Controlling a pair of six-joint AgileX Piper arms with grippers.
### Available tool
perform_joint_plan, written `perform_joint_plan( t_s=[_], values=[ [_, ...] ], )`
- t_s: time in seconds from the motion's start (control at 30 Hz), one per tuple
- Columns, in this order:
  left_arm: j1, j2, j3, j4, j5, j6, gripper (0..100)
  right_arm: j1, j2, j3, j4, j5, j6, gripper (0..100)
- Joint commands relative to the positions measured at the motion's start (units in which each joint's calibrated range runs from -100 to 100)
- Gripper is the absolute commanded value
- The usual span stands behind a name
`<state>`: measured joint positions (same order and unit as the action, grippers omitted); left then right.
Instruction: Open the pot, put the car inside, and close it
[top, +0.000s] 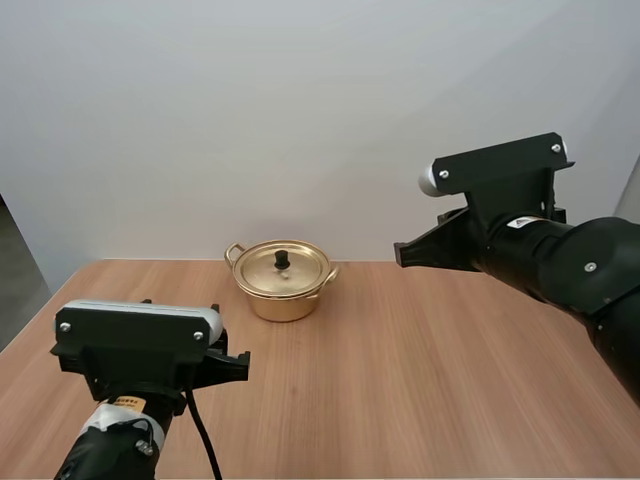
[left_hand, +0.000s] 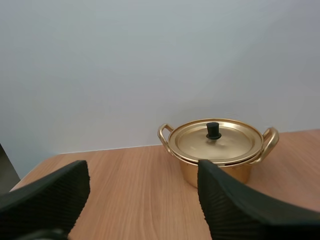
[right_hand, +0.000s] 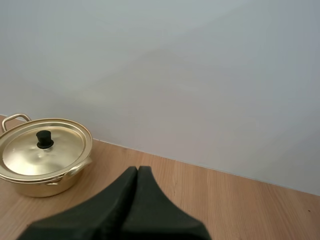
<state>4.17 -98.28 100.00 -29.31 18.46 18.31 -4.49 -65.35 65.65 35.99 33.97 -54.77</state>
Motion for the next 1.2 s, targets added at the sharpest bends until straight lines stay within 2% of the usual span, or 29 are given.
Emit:
perform_joint_plan(
  t_s=[0.0,0.2,0.27,0.43,0.47,0.53,0.57,0.67,0.87,0.93,1.0,1.07,1.17],
  values=[
    [0.72,-1.7,0.0,-3.3,17.2,2.5,100,0.0,0.0,0.0,-1.5,1.5,0.0,0],
    [0.72,-1.7,0.0,-7.7,19.3,4.6,100,0.0,0.0,0.0,-1.5,4.5,1.0,0],
    [0.72,-1.7,0.0,-8.1,19.5,4.6,100,0.0,0.0,0.0,-1.5,9.5,2.4,0],
    [0.72,-1.7,0.0,-8.1,19.5,4.6,100,0.0,0.0,0.0,-2.5,31.2,6.6,0],
    [0.72,-1.7,0.0,-8.1,19.3,4.6,76,0.0,0.0,0.0,-3.1,34.4,6.9,0],
    [0.72,-1.7,0.0,-8.1,19.3,4.6,18,0.0,0.0,0.0,-4.9,37.5,7.6,0],
    [0.72,-1.7,0.0,-7.9,19.3,4.9,0,0.0,0.0,0.3,-5.7,36.9,7.9,0],
    [0.72,-1.7,0.0,-8.0,18.6,4.9,2,0.0,0.0,2.8,-6.3,31.0,7.9,0],
    [0.72,-1.7,0.0,-8.0,18.6,4.9,2,0.0,-5.8,15.6,-8.8,-7.4,7.9,0],
    [0.72,-1.7,0.0,-8.0,18.6,4.9,2,0.0,-9.2,19.6,-10.1,-15.5,10.3,0],
    [0.72,-1.7,0.0,-8.0,18.6,4.9,2,0.2,-13.6,22.5,-15.4,-17.8,18.8,0],
    [0.72,-1.7,0.0,-8.0,18.6,4.9,2,0.7,-18.1,24.4,-25.3,-17.8,30.3,0],
    [0.72,-1.7,0.0,-8.0,18.7,4.9,2,1.7,-23.4,25.7,-38.8,-17.9,42.9,0]
  ],
)
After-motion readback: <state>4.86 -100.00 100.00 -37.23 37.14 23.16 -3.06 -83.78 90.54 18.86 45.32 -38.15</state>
